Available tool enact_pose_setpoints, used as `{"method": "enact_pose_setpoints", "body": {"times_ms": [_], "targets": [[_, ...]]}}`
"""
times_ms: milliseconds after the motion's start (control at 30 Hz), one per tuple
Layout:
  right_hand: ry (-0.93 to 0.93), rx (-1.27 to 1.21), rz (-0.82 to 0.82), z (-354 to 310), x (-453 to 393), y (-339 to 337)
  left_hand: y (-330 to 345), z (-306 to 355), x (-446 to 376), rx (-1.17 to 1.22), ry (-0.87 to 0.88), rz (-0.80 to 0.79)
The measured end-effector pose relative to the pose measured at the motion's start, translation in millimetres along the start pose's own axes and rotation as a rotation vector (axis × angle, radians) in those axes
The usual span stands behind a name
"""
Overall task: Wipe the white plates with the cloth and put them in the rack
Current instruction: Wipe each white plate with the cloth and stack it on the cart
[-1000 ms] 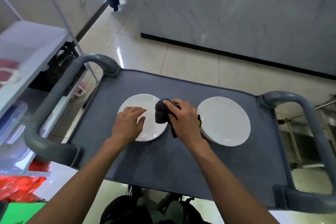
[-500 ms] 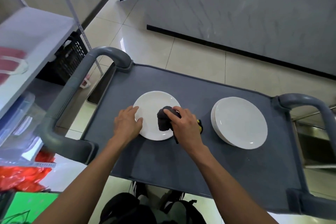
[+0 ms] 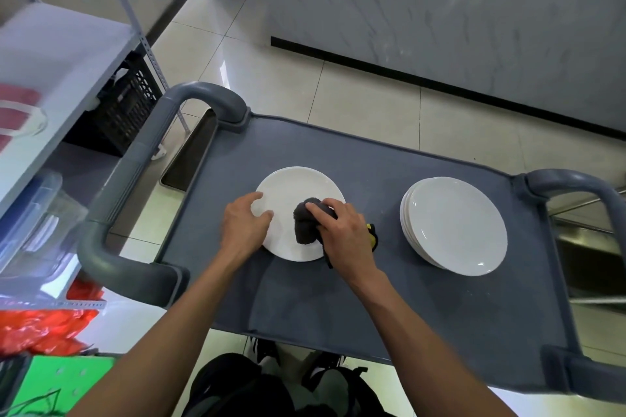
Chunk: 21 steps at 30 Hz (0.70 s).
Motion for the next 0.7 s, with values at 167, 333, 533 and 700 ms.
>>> {"method": "enact_pose_setpoints", "body": {"times_ms": [167, 333, 533, 700], "targets": [[-0.040, 0.012, -0.021, -15, -6, 11, -4, -5, 1, 0.122, -0.068, 0.030], [-0.053, 0.035, -0.035, -22, -5, 29, -8, -7, -2, 0.232, -0.139, 0.087], [-0.011, 0.233, -0.133, -14, 25, 55, -9, -11, -7, 0.314, -0.198, 0.094], [0.026, 0.220, -0.191, -7, 34, 57, 2, -19, -12, 0.384, -0.249, 0.025]]}}
Point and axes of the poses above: each hand's wrist, its own x-axis away from the middle knuckle, its own y-axis out of the palm, z = x × y, the point moved 10 cm from there along -x, towards the middle knuckle, and after that the axes turned 15 degrees about y, right-handed, at the moved point
